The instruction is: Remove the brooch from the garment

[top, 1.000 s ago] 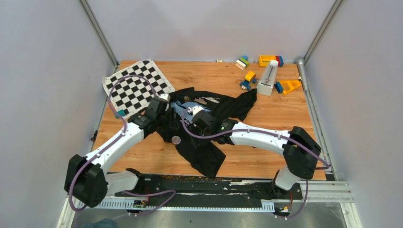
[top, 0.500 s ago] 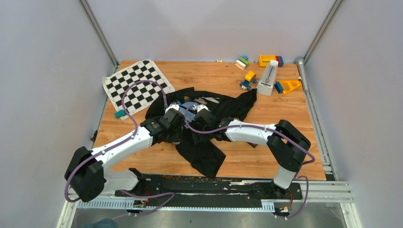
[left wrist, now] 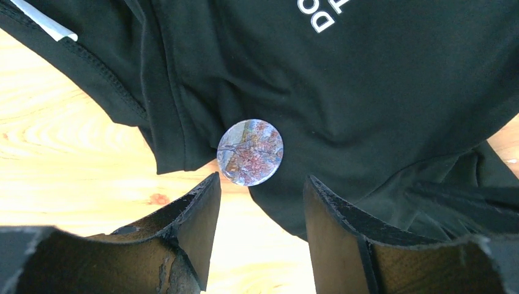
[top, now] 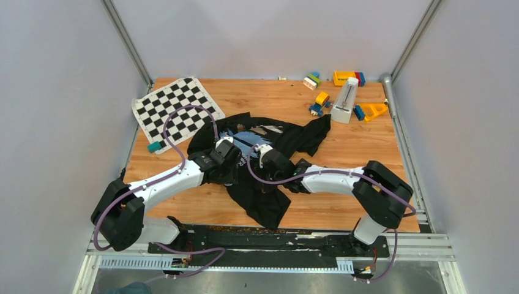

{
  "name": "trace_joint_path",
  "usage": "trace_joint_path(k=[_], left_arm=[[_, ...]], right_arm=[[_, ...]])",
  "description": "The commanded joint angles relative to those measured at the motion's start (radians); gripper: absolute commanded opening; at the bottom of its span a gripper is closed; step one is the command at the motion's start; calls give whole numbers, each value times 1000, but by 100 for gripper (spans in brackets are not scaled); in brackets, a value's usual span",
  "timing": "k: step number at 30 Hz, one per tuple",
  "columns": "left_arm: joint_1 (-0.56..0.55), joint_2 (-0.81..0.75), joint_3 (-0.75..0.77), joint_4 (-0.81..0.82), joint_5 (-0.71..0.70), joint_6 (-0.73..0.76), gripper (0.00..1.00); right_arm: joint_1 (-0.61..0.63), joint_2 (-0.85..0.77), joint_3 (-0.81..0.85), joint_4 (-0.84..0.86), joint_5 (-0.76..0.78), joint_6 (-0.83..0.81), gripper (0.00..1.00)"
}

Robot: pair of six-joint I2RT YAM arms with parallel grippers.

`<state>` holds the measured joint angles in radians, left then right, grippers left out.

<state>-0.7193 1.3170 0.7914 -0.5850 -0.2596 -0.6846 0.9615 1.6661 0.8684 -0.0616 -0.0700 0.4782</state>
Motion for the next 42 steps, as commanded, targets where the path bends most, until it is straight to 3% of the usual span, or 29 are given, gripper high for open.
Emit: trace_joint_path(k=[1,7,11,12,14,19,23,33,37,38,42], left_arm=[[-2,9,22,20,14,-25,59],[-26,46,43,-9,-30,-37,59],[-31,93,70,-59,-112,-40,59],[-31,100,70,-56,-115,-42,59],[-24,109,38,-18,-86,-38,57],[78,79,-80,167,102,-24,44],[150,20,-154,228,171,-17,37],[204,-154,-193,160,185,-4,36],[216,-256,-189,102,147,-13,39],[216,-267,-184,90,134,-14,39],[218,-291,-171,40,101,-9,39]], right_arm=[[10,-155,-83,226,-74,-45,0],[14,-254,-150,292,-35,-65,1],[29,-211,-112,216,87,-71,50],[36,-198,-104,207,126,-79,56],[48,-175,-88,196,142,-99,59],[79,-126,-57,189,164,-118,59],[79,-51,-11,164,151,-113,60],[82,129,149,0,203,-116,60],[99,194,213,-102,316,-109,60],[107,212,236,-133,365,-105,56],[140,196,239,-141,450,-101,20]])
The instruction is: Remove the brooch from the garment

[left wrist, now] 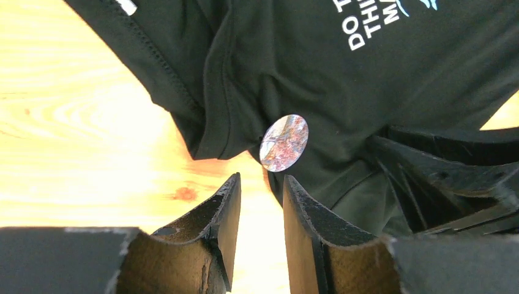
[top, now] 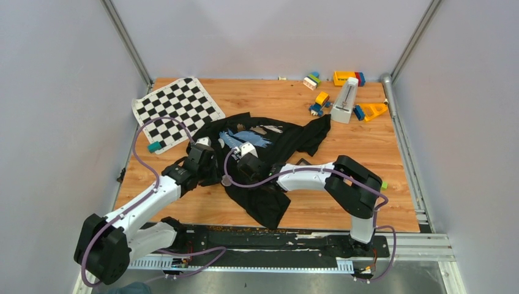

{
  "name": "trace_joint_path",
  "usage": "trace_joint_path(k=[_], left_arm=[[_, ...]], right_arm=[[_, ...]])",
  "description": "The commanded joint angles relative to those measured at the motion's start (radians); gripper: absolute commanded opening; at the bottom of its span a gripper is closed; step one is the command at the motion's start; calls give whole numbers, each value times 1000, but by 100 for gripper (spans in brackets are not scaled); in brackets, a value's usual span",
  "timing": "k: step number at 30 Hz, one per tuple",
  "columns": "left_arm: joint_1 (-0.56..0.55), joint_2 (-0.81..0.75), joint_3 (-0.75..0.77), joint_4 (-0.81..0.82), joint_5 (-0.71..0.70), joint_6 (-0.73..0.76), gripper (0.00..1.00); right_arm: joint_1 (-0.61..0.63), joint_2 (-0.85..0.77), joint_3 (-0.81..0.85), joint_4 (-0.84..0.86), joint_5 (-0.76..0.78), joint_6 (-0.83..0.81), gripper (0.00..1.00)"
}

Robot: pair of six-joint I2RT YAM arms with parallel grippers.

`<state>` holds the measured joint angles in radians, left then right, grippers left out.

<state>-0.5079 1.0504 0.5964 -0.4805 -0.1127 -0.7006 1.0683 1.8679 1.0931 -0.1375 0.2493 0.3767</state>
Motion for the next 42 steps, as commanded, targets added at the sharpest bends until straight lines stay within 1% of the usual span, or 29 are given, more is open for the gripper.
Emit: trace_joint_path(k=[1,4,7,11,14,15,16,17,19,22,25,29,32,33,35,38,40,41,42], left_arm=[[7,-26,24,-68,-25,7,39],[5,-38,16,-49,45,18,39],[-1,-52,16,-30,99,21,40],[-41,-44,47,-50,80,21,41],[-83,-9,79,-74,27,23,44],[-85,0,87,-77,18,26,43],[-86,19,90,-76,0,26,42],[-85,28,93,-72,-7,27,40],[-70,52,99,-55,-7,32,37],[-46,84,110,-16,36,44,34],[-28,126,126,9,59,52,28],[-3,185,129,37,86,59,26],[22,215,119,62,95,64,25],[26,227,114,69,92,65,25],[37,245,108,72,73,69,24],[42,273,97,75,47,80,24],[45,303,95,84,46,87,24],[45,323,95,90,49,88,24],[45,333,97,94,53,92,23]], right_arm=[[41,-27,-4,-41,122,-6,13],[46,-97,-50,8,98,-10,0],[45,-171,-96,49,83,-7,0],[46,-277,-177,144,12,-14,0],[46,-317,-208,182,-42,-36,41],[47,-318,-209,180,-52,-42,52],[48,-308,-203,166,-42,-43,58],[50,-288,-183,146,-8,-37,62],[52,-231,-122,46,45,-35,64],[66,-172,-87,12,76,-46,70],[77,-140,-70,-3,59,-46,71],[79,-102,-53,-22,39,-36,71],[79,-85,-48,-27,25,-32,67],[80,-79,-43,-32,24,-33,62],[80,-70,-30,-51,31,-34,46],[79,-73,-25,-61,31,-34,27],[79,-85,-28,-54,27,-33,9],[79,-92,-28,-52,26,-32,2],[79,-100,-29,-49,27,-31,0]])
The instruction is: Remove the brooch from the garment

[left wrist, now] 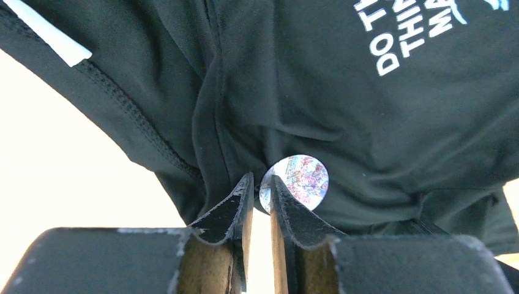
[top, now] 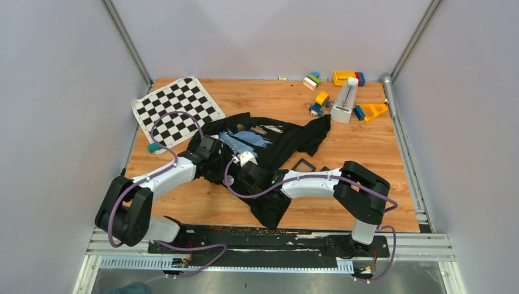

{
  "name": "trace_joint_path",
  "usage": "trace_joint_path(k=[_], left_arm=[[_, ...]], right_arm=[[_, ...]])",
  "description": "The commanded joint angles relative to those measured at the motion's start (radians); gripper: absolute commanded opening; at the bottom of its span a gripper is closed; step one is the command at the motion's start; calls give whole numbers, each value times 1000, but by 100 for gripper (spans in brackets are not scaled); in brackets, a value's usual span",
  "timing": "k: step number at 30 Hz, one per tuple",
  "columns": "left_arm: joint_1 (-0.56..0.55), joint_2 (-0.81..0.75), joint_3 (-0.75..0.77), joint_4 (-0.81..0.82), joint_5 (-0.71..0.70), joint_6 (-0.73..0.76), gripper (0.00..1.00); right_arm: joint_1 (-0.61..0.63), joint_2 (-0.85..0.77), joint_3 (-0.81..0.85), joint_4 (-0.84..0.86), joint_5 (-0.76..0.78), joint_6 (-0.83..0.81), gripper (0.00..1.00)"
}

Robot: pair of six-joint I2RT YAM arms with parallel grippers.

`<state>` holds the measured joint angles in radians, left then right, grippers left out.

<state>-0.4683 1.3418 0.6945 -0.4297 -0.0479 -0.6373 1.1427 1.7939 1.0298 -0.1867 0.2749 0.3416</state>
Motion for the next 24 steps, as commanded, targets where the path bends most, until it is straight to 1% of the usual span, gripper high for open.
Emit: trace_joint_path(k=[1,3,7,10,13,14,15,16,17,19,22,24], left_arm=[[6,60,2,45,-8,31,22],[6,73,14,26,-13,34,20],[7,11,20,-31,-80,36,21],[7,-76,24,-91,-89,36,23],[-3,-151,30,-127,-31,41,27],[-36,-185,38,-153,-35,38,30],[-98,-201,45,-166,-78,22,33],[-131,-219,63,-198,-105,11,39],[-195,-222,75,-214,-159,-7,42],[-249,-207,118,-250,-205,-21,52],[-275,-149,146,-266,-238,-20,55],[-284,-122,153,-250,-235,-19,56]], right_arm=[[6,-35,34,4,6,5,0],[5,-60,28,11,28,9,0],[5,-142,-8,51,49,4,0],[5,-229,-76,143,2,-29,0],[5,-291,-136,234,-71,-57,0],[5,-303,-145,250,-87,-60,0],[6,-309,-150,258,-96,-61,0],[6,-314,-151,262,-97,-62,0],[7,-320,-154,271,-100,-62,0],[6,-344,-170,294,-108,-65,0],[7,-364,-190,314,-119,-70,0],[7,-364,-193,310,-115,-71,0]])
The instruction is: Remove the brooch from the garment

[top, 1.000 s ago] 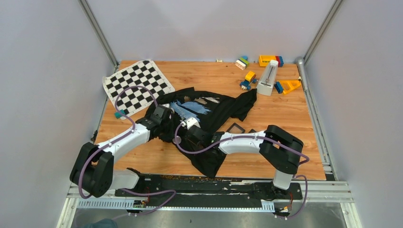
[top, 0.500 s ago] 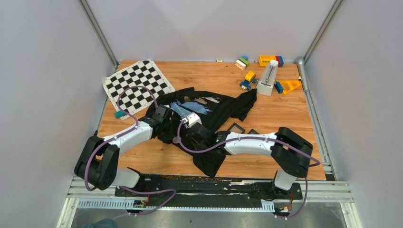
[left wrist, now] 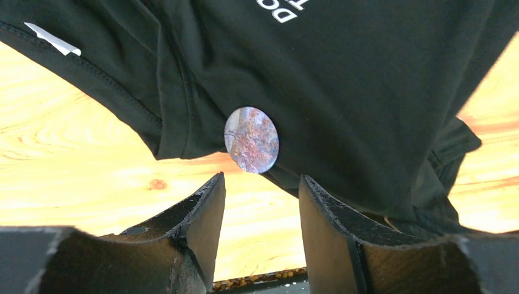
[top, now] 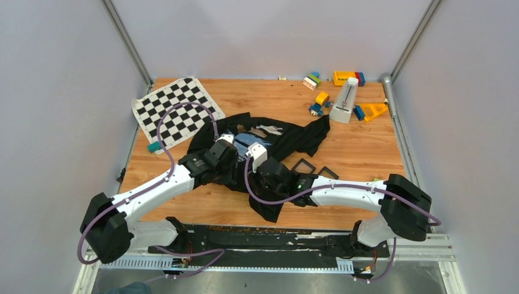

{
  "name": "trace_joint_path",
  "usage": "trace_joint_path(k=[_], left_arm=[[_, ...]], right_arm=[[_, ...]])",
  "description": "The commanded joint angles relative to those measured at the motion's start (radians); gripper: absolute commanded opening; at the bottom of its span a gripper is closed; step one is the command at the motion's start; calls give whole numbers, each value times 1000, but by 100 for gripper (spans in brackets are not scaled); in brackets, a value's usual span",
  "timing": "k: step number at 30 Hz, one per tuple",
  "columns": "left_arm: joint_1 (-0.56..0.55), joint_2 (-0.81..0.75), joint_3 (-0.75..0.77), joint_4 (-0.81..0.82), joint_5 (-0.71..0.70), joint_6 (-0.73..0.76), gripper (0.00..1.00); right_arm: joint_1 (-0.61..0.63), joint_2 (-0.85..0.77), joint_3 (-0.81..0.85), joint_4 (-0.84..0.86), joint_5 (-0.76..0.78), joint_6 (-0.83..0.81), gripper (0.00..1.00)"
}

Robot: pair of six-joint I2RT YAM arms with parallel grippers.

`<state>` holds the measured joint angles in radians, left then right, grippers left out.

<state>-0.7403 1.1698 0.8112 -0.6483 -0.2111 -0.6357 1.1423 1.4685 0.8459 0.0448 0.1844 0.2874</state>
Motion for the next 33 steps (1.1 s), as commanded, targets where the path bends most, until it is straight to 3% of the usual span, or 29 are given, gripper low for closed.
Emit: trace_joint_path(k=[1,4,17,22,28,33], left_arm=[[-15,59,34,-21,-66,-20,57],[-16,79,30,31,-44,-15,57],[-15,196,89,-17,-130,20,49],[13,192,80,-6,-134,25,30],[79,165,42,50,-41,56,20],[106,149,15,86,51,73,28]], right_arm=[[7,-38,-10,78,-23,-16,0],[7,-36,-13,80,-29,-11,0],[7,-44,-20,79,-35,-8,0],[7,-38,-22,78,-22,-7,0],[5,-29,-18,76,-17,-5,0],[6,-17,-13,73,-16,1,0]])
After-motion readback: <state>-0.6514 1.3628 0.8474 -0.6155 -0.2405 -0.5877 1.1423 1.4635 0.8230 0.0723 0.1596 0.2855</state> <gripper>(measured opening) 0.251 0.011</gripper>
